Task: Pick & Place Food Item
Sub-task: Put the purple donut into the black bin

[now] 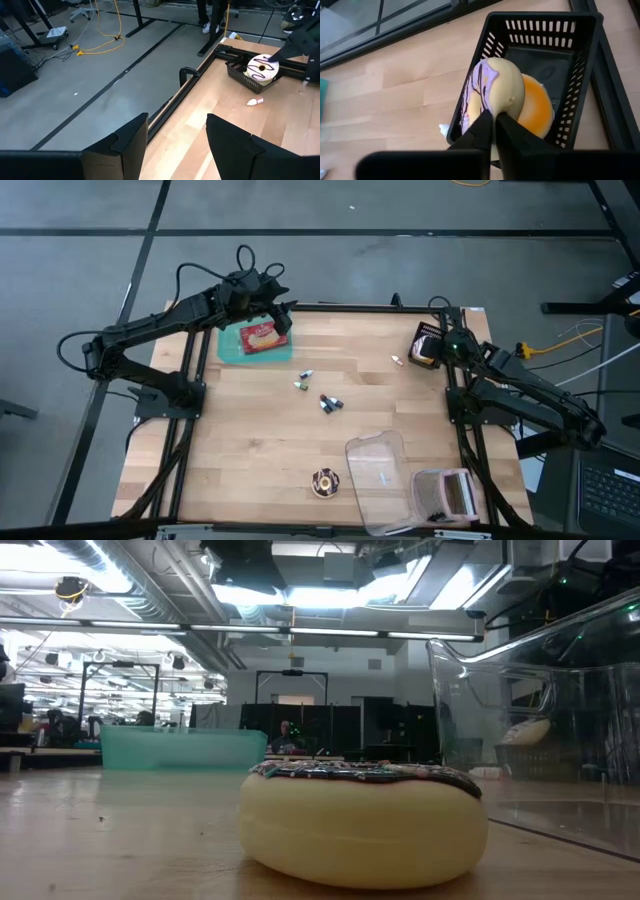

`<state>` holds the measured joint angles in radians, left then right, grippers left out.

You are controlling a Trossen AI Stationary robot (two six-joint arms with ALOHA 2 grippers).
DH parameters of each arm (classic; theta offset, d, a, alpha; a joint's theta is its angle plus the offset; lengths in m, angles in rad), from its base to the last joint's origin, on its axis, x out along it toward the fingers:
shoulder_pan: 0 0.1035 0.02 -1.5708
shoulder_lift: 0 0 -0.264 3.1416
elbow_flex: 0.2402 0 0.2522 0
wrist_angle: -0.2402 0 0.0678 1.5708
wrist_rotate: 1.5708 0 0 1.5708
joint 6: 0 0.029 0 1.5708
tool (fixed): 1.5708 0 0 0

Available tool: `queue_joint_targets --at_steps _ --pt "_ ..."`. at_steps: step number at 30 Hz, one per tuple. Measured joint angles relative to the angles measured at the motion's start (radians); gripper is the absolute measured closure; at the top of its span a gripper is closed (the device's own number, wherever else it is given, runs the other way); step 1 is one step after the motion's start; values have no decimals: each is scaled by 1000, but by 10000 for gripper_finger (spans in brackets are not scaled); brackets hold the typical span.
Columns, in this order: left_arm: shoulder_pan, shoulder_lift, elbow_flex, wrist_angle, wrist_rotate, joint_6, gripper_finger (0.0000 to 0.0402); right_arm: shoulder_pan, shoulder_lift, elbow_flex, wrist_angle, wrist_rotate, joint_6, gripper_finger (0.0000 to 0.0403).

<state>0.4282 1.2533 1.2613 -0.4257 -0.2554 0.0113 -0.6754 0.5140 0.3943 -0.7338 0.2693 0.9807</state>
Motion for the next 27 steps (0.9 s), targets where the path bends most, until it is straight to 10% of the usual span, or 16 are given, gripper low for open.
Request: queue_joint_targets --at_steps 13,27 --pt "0 0 0 0 0 -7 207 0 0 0 9 3 33 180" --pt "0 0 0 0 -4 -25 206 -2 -18 19 -69 -115 65 183"
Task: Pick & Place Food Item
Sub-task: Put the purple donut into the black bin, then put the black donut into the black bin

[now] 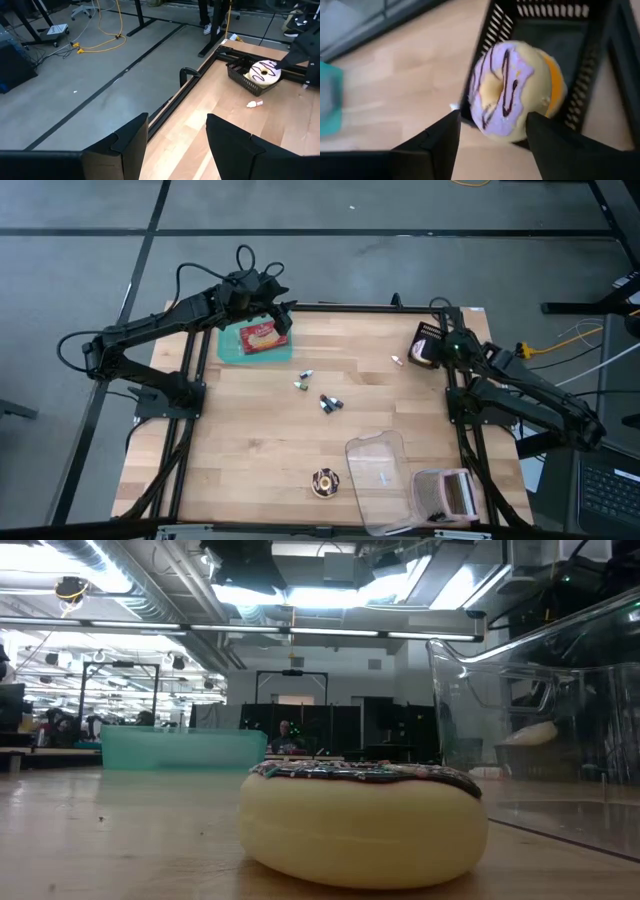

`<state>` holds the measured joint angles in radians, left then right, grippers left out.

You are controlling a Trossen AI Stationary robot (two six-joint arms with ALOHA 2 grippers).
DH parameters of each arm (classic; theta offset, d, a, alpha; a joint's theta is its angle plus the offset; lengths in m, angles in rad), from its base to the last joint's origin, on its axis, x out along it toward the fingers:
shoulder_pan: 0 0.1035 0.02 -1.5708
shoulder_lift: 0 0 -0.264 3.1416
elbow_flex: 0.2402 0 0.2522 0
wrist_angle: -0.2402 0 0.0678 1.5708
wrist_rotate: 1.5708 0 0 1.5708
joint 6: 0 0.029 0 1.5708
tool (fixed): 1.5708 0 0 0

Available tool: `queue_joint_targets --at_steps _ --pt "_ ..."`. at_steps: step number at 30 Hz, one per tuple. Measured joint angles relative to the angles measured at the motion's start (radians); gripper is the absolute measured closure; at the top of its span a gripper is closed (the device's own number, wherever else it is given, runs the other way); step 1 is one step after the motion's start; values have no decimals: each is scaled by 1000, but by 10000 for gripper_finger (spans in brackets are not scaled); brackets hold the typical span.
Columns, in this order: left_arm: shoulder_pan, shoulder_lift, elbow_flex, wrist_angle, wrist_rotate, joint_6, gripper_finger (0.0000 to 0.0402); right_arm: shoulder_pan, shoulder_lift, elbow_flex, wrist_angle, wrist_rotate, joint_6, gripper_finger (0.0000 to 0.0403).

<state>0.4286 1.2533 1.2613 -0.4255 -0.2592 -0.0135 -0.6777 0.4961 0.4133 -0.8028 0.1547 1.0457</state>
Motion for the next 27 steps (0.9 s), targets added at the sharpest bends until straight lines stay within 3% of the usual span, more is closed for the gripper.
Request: queue_joint_targets --at_steps 4,15,20,24,27 --pt "0 0 0 0 0 -2 207 0 0 44 -141 -5 12 185" --pt "0 0 0 3 0 -11 207 0 2 134 -135 10 -15 186" --pt "2 1 0 4 39 -41 206 0 2 174 126 -29 -93 186" --pt "9 6 -14 9 78 -100 208 1 7 194 500 -158 -185 186" --pt "10 5 -72 60 81 -136 208 11 63 236 588 -235 -216 186"
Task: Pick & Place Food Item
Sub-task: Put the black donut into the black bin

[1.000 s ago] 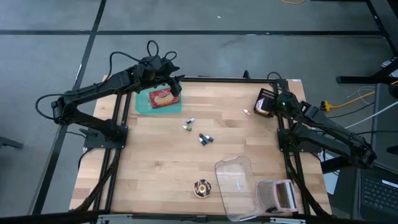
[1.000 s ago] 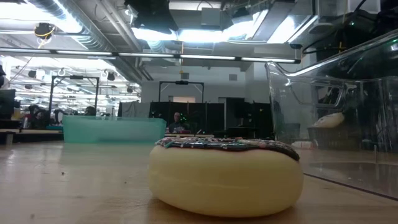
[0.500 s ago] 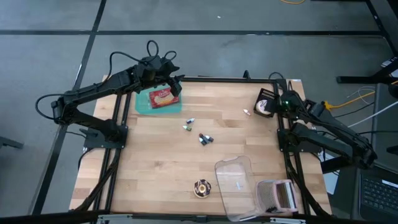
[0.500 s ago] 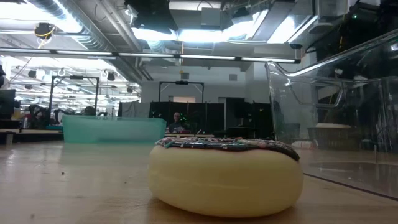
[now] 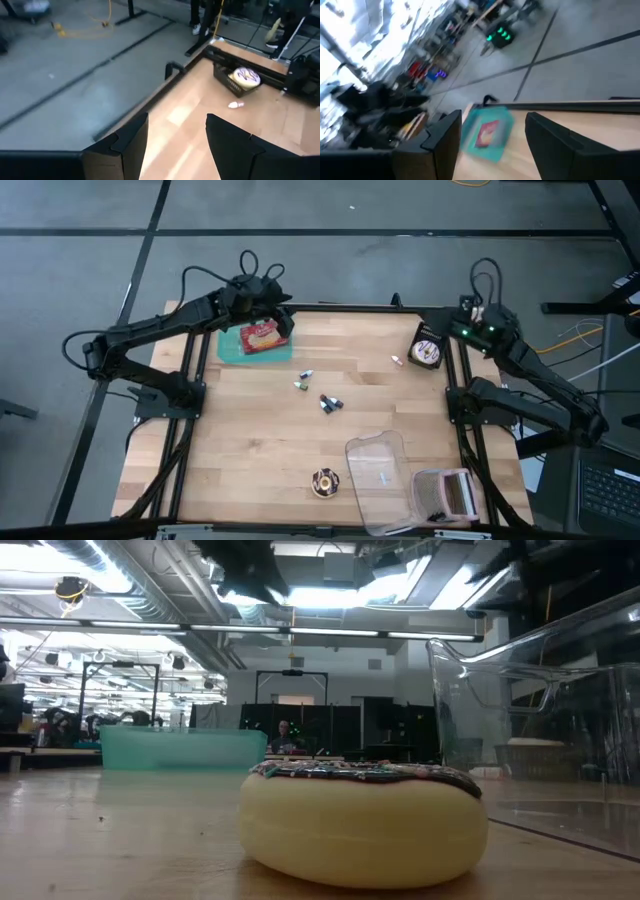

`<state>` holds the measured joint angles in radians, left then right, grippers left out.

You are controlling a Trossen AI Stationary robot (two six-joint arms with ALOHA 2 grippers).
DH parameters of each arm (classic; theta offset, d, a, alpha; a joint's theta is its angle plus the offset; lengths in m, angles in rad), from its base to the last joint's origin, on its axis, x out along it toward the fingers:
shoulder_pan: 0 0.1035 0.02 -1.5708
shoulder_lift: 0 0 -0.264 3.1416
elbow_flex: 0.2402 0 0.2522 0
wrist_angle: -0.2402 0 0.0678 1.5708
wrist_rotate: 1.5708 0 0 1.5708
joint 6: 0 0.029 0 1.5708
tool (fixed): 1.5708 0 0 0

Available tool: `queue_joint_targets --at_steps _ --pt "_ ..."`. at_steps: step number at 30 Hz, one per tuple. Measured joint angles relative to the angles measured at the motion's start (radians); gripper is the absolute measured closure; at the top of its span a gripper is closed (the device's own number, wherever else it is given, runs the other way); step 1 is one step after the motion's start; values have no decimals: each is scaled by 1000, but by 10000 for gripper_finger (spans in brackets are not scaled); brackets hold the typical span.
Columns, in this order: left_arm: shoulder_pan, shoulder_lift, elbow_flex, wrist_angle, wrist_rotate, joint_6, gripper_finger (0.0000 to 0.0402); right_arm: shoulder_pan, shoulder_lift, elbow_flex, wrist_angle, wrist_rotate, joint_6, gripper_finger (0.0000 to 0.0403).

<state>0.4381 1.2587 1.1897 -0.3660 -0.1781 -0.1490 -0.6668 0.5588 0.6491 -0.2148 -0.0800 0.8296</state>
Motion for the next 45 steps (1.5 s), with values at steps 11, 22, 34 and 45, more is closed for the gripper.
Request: queue_joint_targets --at_steps 11,22,34,45 --pt "-77 0 -261 281 49 -214 208 123 260 144 -21 -17 -142 186" --pt "-373 0 -383 292 73 -446 208 154 448 266 7 -151 -276 186" --pt "-761 174 -327 232 -30 -855 208 155 503 346 18 -329 -369 186" --pt "-843 561 -91 241 86 -907 208 244 503 348 21 -270 -300 186"
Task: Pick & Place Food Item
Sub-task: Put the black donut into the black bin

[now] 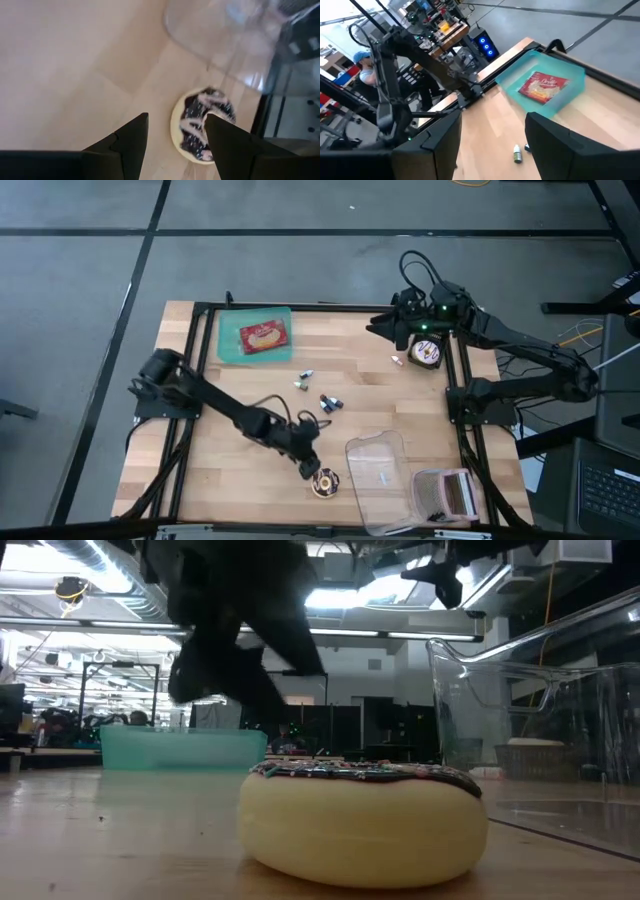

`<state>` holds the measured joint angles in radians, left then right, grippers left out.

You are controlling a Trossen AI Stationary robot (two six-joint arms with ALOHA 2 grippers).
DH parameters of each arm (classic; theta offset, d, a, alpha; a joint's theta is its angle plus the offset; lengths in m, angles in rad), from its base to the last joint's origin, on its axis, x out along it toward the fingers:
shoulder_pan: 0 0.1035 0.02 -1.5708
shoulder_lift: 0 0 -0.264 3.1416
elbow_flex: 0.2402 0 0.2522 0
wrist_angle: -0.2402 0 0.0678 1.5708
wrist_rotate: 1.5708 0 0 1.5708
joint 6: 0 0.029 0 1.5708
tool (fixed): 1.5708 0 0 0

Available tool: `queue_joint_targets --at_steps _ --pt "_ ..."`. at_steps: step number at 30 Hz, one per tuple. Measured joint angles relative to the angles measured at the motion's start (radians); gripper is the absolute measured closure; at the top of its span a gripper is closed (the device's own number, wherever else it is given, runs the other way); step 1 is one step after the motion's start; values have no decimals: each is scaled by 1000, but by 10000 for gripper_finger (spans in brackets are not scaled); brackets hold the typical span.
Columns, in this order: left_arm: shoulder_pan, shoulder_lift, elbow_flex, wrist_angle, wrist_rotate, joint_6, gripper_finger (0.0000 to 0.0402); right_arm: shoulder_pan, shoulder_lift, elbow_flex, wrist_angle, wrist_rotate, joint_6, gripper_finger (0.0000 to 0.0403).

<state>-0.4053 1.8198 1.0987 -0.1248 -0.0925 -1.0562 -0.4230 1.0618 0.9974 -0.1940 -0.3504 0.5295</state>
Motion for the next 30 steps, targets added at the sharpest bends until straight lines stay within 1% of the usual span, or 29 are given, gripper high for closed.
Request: queue_joint_targets --at_steps 2,6,12,19,30 --pt "-17 40 19 0 6 -27 208 17 0 0 0 2 10 186" --pt "-50 77 42 6 -1 -76 208 52 0 0 -1 4 16 186" --pt "-81 106 45 -13 -20 -128 208 108 0 0 -1 61 26 186" --pt "-77 112 45 -3 -51 -136 208 151 0 0 -3 106 39 186" --pt "-61 119 45 32 -45 -149 208 175 0 0 -3 108 47 186"
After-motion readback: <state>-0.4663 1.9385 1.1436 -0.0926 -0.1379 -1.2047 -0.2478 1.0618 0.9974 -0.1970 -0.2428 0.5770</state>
